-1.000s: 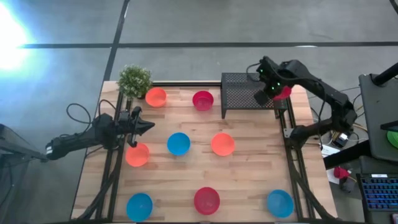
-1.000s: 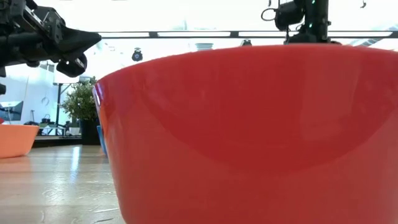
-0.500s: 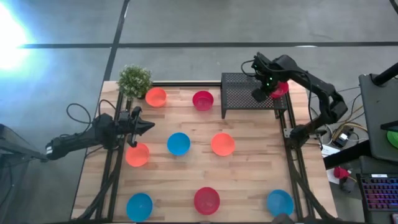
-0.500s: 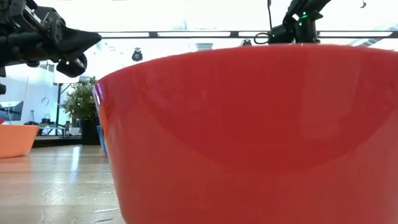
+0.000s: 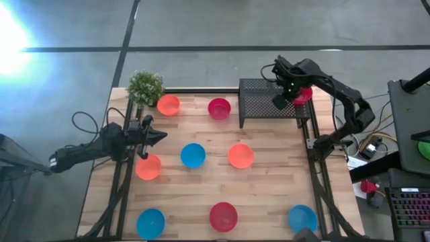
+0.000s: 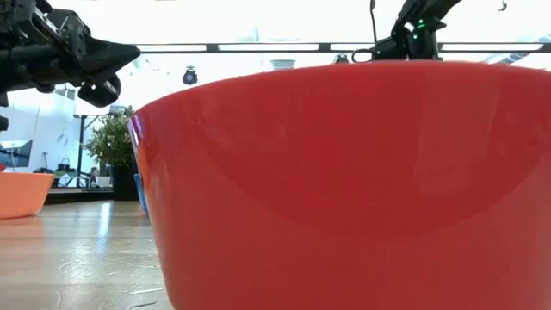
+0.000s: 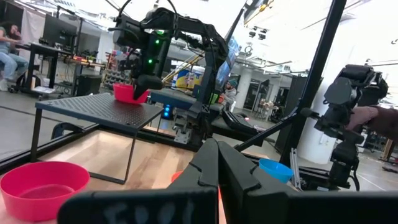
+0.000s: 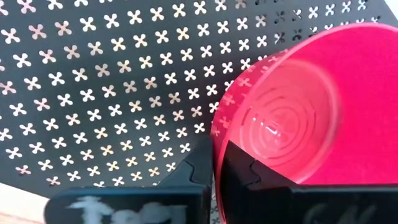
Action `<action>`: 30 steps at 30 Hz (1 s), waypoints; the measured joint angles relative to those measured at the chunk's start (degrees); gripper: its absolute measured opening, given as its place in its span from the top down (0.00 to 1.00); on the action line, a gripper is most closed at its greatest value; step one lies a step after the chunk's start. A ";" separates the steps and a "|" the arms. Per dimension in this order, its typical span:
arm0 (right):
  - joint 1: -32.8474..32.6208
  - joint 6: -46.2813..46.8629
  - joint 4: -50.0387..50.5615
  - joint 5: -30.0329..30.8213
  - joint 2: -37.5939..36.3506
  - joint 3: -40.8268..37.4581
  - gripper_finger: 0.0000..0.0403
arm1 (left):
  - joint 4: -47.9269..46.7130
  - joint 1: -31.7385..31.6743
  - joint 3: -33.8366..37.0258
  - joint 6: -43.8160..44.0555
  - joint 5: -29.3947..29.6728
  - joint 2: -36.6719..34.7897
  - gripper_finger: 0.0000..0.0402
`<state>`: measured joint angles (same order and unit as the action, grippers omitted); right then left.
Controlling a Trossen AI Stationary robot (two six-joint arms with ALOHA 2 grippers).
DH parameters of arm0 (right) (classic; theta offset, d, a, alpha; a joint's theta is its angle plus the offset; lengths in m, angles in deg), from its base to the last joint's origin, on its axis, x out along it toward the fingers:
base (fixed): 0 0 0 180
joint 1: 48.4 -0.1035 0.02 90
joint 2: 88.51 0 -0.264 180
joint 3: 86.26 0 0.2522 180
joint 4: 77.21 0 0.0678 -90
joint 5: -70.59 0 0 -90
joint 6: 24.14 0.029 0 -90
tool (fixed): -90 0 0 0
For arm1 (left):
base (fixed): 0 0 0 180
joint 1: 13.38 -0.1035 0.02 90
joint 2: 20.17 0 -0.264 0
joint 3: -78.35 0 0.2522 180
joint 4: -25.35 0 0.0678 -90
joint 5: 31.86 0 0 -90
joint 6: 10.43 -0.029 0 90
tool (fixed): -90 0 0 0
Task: Pick & Place Mini bowls
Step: Put the middle red bowl on the shelf, then put the middle orange bowl on the shelf
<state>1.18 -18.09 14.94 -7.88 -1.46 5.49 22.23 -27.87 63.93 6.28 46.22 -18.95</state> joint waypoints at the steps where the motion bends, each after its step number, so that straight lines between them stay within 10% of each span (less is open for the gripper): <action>1: 0.00 -0.03 -0.06 0.00 0.10 -0.02 0.98 | 0.01 0.00 0.00 0.02 0.00 0.00 1.00; 17: -0.02 0.44 -0.81 0.15 0.71 -0.13 0.96 | 0.01 0.00 0.00 0.02 0.00 0.00 1.00; 30: -0.07 -0.01 -0.90 0.24 0.44 0.08 0.66 | 0.00 0.00 0.00 0.01 0.00 0.00 1.00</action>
<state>1.12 -18.10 14.05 -7.64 -1.03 5.57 22.23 -27.87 63.93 6.29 46.22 -18.95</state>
